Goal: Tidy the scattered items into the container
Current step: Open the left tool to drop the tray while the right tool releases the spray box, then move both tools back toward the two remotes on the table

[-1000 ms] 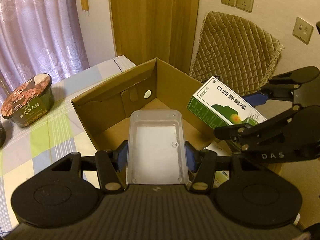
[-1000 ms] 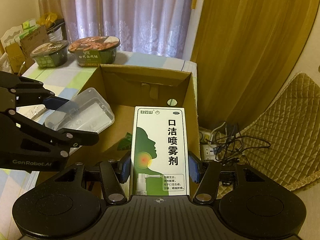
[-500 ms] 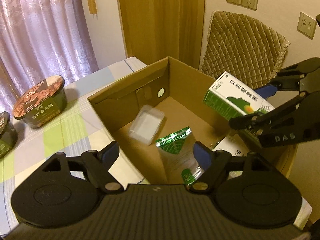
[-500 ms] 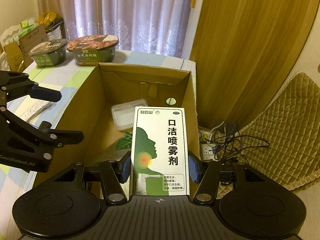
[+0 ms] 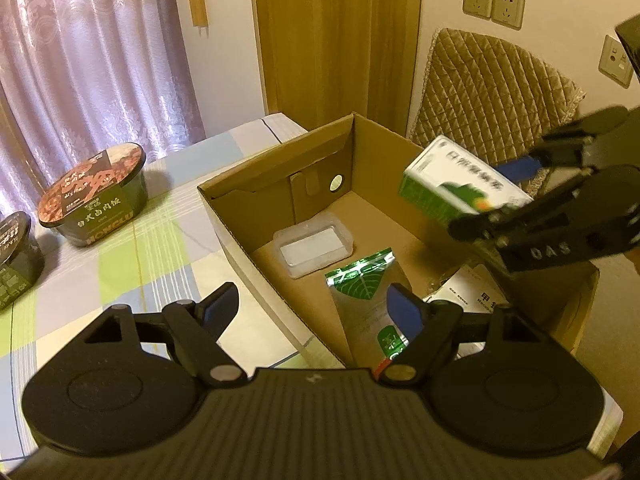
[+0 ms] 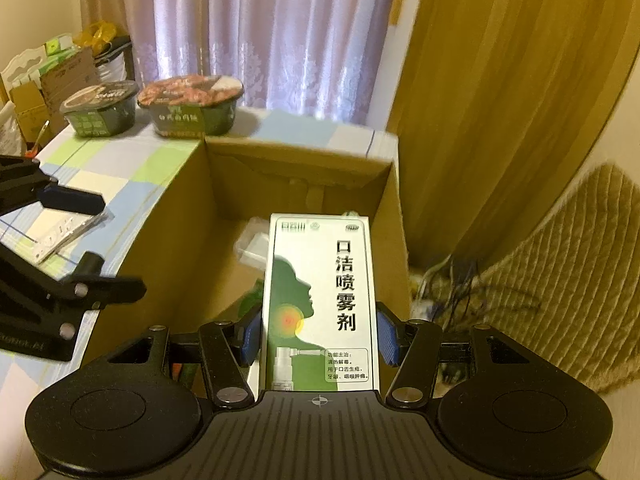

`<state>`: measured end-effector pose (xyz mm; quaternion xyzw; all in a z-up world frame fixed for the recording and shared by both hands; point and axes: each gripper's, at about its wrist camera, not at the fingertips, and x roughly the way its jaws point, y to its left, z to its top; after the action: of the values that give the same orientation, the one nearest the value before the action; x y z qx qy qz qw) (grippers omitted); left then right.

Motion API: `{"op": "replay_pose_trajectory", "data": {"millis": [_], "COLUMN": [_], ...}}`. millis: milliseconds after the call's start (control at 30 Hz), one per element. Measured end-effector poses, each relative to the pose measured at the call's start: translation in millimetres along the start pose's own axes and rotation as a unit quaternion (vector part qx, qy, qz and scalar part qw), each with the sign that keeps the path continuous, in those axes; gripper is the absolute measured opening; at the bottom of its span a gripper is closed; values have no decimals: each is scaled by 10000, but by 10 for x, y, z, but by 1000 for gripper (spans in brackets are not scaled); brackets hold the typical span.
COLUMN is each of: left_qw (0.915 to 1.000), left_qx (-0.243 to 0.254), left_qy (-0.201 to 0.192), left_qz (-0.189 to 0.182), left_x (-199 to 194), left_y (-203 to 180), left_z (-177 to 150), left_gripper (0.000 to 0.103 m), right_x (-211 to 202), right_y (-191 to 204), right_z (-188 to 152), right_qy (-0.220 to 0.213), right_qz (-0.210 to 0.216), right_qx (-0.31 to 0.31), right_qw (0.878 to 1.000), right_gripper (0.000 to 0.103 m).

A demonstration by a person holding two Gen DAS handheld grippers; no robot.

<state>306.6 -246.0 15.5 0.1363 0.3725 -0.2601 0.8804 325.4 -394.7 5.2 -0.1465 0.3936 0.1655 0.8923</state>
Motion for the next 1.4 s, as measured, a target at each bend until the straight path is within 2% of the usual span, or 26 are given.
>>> {"op": "replay_pose_trajectory", "data": {"millis": [100,233,500,833,1033,1067,1100,1133,1400], "left_qw": [10000,10000,9999,9996,9989,9985,9980,9974,9891], "left_qx": [-4,-32,-122,-252,-309,-365,-434,-509,-957], "left_qy": [14,7,11,43,181,224,263,301,729], "left_qz": [-9,-8,4,137,295,330,368,408,844], "left_x": [-16,-57,-201,-629,-990,-1064,-1131,-1194,-1677], "left_y": [14,44,90,176,236,264,296,332,652], "left_z": [-21,-69,-178,-440,-834,-937,-1036,-1131,-1918], "left_gripper": [78,78,78,78,78,78,78,79,85], "right_x": [18,-26,-182,-631,-956,-1009,-1058,-1117,-1360], "right_y": [11,-87,-69,321,671,728,777,830,1372], "right_z": [43,41,-111,-354,-441,-457,-474,-494,-629], "right_qy": [-78,-128,-42,-100,-304,-350,-414,-512,-496], "right_qz": [-99,-126,-139,-3,159,176,188,220,653], "right_qx": [-108,276,534,449,249,250,278,317,478], "right_qw": [9999,9995,9985,9989,9991,9989,9986,9979,9955], "right_gripper": [59,59,59,59,60,62,83,92,92]}}
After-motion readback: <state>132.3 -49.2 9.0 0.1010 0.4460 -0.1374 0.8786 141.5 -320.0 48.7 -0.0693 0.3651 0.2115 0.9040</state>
